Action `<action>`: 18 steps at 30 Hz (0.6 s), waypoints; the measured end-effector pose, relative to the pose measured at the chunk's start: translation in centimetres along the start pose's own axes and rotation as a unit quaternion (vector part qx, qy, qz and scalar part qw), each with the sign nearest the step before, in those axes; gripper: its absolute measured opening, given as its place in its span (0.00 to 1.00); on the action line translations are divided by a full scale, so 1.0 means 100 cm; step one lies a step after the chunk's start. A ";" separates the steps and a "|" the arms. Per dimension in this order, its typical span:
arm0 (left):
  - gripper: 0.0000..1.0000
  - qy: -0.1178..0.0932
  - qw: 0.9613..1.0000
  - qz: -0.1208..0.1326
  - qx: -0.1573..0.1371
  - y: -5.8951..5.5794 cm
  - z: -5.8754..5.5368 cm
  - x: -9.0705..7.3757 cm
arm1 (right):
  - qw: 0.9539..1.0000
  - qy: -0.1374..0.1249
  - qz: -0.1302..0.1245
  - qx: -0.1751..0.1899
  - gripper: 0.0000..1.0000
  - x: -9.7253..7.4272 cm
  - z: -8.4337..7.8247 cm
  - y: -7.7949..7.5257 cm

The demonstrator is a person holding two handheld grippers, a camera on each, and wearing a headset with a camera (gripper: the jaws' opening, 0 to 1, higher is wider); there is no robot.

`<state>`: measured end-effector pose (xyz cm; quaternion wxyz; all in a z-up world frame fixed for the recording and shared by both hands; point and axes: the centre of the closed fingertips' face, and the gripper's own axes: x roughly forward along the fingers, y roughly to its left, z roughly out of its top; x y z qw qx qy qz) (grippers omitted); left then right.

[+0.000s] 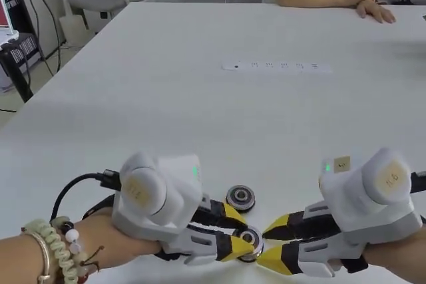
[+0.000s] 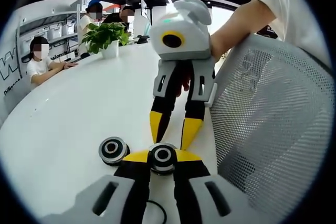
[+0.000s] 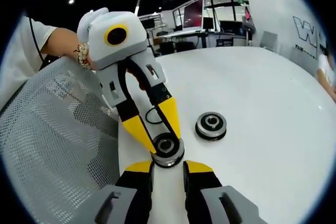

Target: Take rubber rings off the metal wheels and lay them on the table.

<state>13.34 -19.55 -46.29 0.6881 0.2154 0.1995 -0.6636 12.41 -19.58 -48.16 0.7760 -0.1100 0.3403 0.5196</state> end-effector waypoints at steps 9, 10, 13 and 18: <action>0.08 0.000 1.000 0.000 -0.003 0.001 -0.002 0.000 | 1.000 0.000 0.000 0.006 0.20 0.004 0.001 0.001; 0.08 0.000 1.000 0.000 -0.002 0.001 -0.003 0.000 | 1.000 0.002 0.001 0.009 0.18 0.004 0.000 0.001; 0.08 0.000 1.000 0.000 -0.002 0.002 -0.003 0.000 | 1.000 0.008 -0.003 0.000 0.16 0.003 -0.001 0.000; 0.08 -0.003 1.000 0.001 -0.008 0.002 -0.002 0.000 | 1.000 0.019 -0.004 -0.005 0.01 -0.001 -0.005 -0.003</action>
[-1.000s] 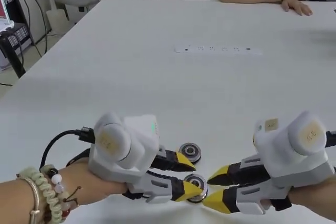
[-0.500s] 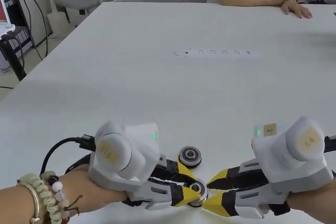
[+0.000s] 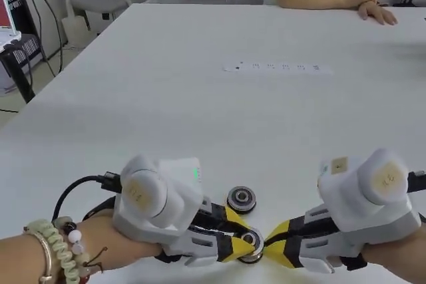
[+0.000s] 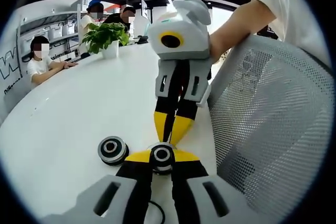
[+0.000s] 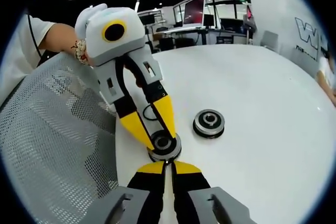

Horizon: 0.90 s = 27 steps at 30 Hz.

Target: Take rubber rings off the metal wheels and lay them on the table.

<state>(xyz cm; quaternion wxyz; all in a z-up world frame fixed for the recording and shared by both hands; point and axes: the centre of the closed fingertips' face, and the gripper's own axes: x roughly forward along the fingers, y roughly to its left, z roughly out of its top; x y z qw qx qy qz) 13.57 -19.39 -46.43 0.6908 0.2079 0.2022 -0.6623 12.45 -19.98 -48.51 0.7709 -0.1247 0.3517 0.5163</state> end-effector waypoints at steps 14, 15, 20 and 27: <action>0.08 -0.002 1.000 0.003 -0.003 -0.001 0.001 -0.001 | 0.998 -0.001 -0.011 0.058 0.00 0.002 0.000 -0.005; 0.08 -0.002 1.000 0.003 -0.004 -0.001 0.001 -0.001 | 0.997 -0.004 -0.008 0.080 0.00 0.002 0.000 -0.005; 0.08 -0.003 1.000 0.004 -0.006 -0.001 0.001 -0.001 | 0.984 -0.029 0.012 0.177 0.00 0.000 0.000 -0.008; 0.08 -0.003 1.000 0.005 -0.005 -0.001 0.001 -0.001 | 0.957 -0.080 0.045 0.275 0.00 -0.007 0.004 -0.011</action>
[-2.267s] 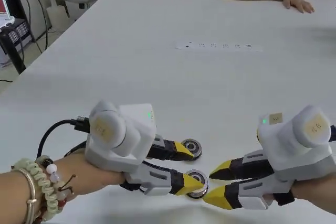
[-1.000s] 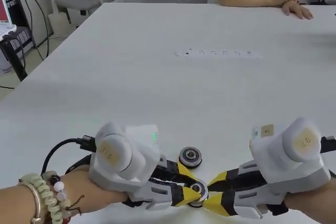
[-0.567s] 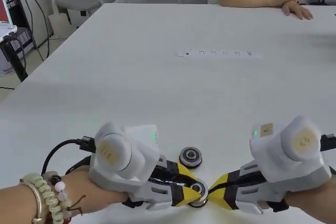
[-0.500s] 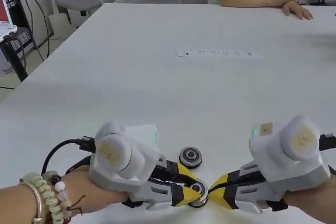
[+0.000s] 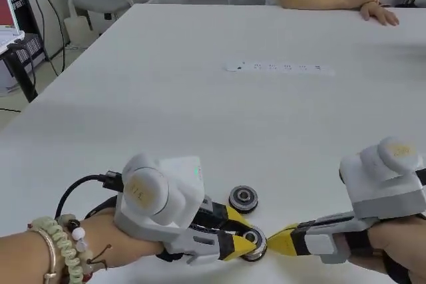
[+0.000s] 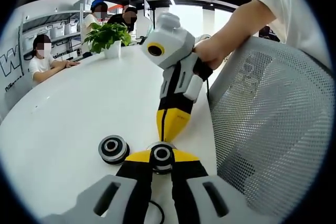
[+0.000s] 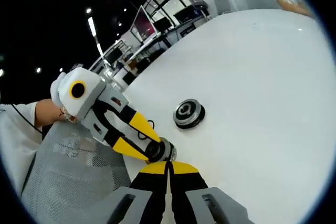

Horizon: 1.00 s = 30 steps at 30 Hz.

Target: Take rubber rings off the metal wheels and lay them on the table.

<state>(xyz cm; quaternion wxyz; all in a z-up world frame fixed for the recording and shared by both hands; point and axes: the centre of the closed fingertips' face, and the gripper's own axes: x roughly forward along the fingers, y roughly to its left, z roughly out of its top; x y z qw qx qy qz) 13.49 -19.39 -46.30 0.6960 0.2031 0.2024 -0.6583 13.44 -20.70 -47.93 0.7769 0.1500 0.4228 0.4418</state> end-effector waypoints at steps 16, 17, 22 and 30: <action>0.07 0.002 1.000 0.001 0.004 -0.001 0.000 0.000 | 0.993 -0.014 0.020 0.114 0.00 0.000 0.006 0.008; 0.07 0.002 1.000 0.000 0.005 -0.001 0.000 0.000 | 0.994 -0.008 0.017 0.108 0.00 0.000 0.005 0.010; 0.07 0.004 1.000 -0.001 0.007 -0.002 0.000 0.001 | 0.995 0.000 0.020 0.097 0.00 -0.002 0.005 0.013; 0.07 0.007 1.000 -0.002 0.012 -0.003 0.000 0.001 | 0.995 0.001 0.032 0.099 0.00 0.000 0.007 0.022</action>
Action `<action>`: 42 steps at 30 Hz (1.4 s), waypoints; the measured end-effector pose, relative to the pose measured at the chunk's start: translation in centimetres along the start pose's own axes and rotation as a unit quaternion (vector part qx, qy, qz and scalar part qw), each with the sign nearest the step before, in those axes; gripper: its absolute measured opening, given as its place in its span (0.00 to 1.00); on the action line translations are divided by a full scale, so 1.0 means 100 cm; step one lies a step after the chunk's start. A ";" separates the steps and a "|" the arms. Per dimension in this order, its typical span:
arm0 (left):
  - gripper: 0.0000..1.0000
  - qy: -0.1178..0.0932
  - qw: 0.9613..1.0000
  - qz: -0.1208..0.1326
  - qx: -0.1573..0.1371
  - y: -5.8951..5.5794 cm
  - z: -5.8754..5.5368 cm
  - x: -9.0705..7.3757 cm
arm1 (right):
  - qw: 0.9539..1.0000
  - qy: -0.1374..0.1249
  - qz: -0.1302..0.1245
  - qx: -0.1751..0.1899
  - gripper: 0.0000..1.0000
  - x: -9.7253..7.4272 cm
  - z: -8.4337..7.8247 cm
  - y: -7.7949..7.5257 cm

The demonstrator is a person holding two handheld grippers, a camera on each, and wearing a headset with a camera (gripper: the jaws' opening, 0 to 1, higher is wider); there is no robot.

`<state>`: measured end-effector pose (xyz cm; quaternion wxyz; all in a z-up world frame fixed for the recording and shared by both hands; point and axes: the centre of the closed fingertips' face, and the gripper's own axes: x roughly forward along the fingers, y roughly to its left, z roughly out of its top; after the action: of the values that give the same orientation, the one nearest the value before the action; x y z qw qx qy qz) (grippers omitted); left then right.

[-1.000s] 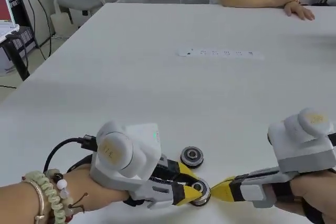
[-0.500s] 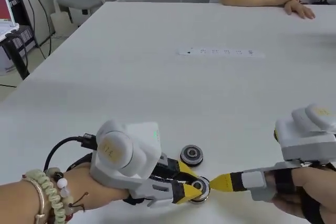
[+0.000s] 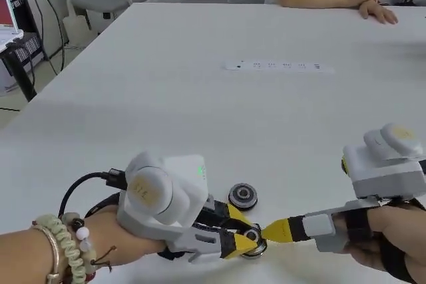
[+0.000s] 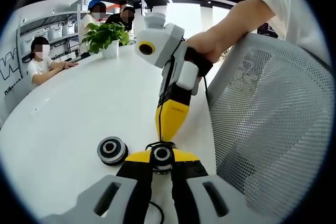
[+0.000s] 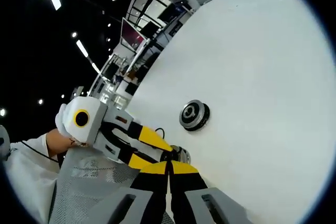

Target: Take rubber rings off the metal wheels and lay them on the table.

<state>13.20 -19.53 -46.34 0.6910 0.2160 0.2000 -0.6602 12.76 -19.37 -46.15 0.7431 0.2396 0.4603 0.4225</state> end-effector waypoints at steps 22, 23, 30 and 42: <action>0.08 -0.003 1.000 -0.003 -0.001 -0.001 0.001 0.000 | 0.999 -0.015 0.032 0.007 0.00 -0.003 0.009 0.008; 0.08 -0.003 1.000 -0.003 -0.001 -0.001 0.001 0.000 | 0.999 -0.015 0.032 0.007 0.00 -0.004 0.009 0.008; 0.08 -0.003 1.000 -0.003 -0.002 0.000 0.001 0.000 | 1.000 -0.005 0.002 0.003 0.00 -0.005 0.005 -0.004; 0.09 0.007 1.000 -0.004 0.000 0.000 0.000 -0.002 | 0.999 0.014 -0.032 -0.019 0.00 -0.003 -0.002 -0.011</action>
<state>13.18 -19.37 -46.18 0.6869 0.2201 0.2055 -0.6614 13.01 -20.25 -46.93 0.7539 0.2046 0.4700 0.4109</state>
